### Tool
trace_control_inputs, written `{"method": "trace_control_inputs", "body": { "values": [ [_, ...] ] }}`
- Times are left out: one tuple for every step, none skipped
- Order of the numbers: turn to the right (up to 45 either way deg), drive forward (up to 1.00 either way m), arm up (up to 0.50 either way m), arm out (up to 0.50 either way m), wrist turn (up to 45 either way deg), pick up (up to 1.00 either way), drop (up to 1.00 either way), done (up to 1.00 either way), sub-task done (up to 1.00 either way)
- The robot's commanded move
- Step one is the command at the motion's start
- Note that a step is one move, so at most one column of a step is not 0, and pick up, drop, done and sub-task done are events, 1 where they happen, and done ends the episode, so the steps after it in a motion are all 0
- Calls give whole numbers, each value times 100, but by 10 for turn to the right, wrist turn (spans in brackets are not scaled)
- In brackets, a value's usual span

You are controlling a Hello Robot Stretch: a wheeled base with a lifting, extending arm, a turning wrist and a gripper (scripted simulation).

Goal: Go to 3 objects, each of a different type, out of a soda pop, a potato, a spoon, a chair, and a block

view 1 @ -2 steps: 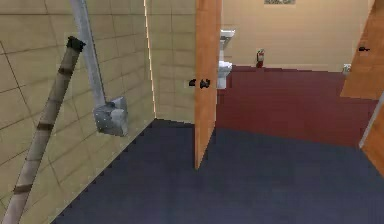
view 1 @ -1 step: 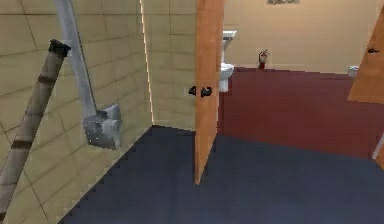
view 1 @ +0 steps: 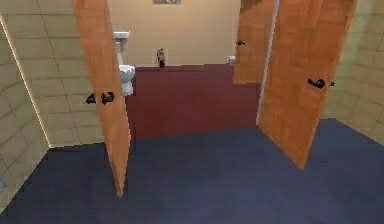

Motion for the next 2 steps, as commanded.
{"method": "trace_control_inputs", "body": {
  "values": [
    [0, 100, 0, 0, 0, 0, 0, 0, 0],
    [0, 100, 0, 0, 0, 0, 0, 0, 0]
  ]
}}
